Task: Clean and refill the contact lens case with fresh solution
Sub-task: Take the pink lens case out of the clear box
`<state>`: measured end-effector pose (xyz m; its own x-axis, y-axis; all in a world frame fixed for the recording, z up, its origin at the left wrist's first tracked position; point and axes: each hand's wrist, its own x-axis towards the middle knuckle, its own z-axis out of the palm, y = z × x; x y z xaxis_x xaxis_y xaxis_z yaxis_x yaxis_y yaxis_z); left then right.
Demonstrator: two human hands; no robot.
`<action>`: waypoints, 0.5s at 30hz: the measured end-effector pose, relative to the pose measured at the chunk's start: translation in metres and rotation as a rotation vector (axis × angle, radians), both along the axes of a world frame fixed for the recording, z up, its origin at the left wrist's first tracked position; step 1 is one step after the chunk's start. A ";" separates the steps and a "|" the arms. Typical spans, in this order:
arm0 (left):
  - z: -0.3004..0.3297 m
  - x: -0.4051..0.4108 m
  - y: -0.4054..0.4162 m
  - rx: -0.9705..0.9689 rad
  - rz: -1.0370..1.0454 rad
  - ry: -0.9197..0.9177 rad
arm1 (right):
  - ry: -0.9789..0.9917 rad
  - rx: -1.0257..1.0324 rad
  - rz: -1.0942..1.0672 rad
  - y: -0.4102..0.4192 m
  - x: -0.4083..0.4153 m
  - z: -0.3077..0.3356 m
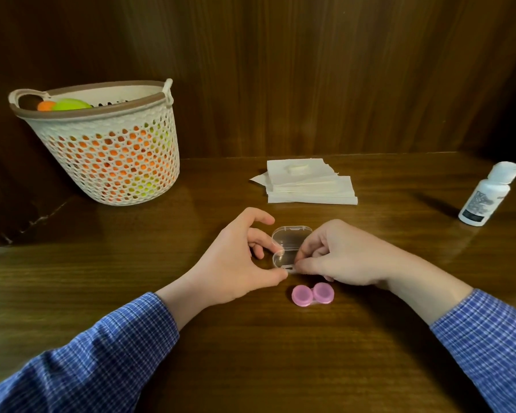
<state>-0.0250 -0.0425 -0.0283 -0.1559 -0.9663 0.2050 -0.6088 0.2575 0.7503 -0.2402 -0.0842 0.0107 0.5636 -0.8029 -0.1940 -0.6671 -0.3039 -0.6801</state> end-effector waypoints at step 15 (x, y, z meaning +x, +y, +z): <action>0.000 -0.001 0.000 0.021 -0.004 0.018 | 0.069 -0.232 -0.010 -0.001 0.008 -0.011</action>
